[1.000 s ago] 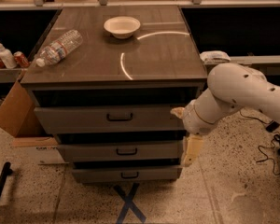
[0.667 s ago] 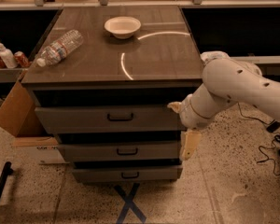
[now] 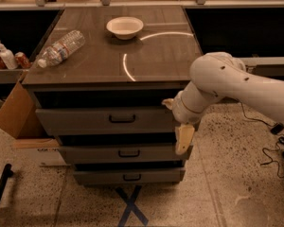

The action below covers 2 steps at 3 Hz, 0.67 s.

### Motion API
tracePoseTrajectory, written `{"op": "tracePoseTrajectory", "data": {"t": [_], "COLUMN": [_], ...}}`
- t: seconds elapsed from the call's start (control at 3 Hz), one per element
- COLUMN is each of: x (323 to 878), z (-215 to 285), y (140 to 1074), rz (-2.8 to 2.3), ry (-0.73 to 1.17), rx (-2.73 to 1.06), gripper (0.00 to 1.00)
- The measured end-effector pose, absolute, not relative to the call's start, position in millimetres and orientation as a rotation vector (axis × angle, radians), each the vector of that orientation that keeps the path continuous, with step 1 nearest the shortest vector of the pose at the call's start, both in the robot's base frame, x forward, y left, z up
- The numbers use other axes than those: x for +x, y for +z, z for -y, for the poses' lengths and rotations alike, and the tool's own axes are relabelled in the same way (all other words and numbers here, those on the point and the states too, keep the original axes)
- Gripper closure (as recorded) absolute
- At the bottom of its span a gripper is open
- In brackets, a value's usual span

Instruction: Open top drawer

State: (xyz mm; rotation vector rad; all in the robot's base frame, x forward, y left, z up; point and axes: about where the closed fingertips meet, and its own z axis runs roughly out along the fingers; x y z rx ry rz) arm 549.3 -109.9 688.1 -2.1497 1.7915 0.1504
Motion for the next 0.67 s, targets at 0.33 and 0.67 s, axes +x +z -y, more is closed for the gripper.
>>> {"op": "tracePoseTrajectory", "data": {"t": [0.33,0.67], "x": [563,573], "z": [102,98], "y": [673,655], "rz": [-1.781,-1.772], "ry": [0.161,0.177], "rx": [-2.181,-2.203], "gripper": [0.00,0.19]}}
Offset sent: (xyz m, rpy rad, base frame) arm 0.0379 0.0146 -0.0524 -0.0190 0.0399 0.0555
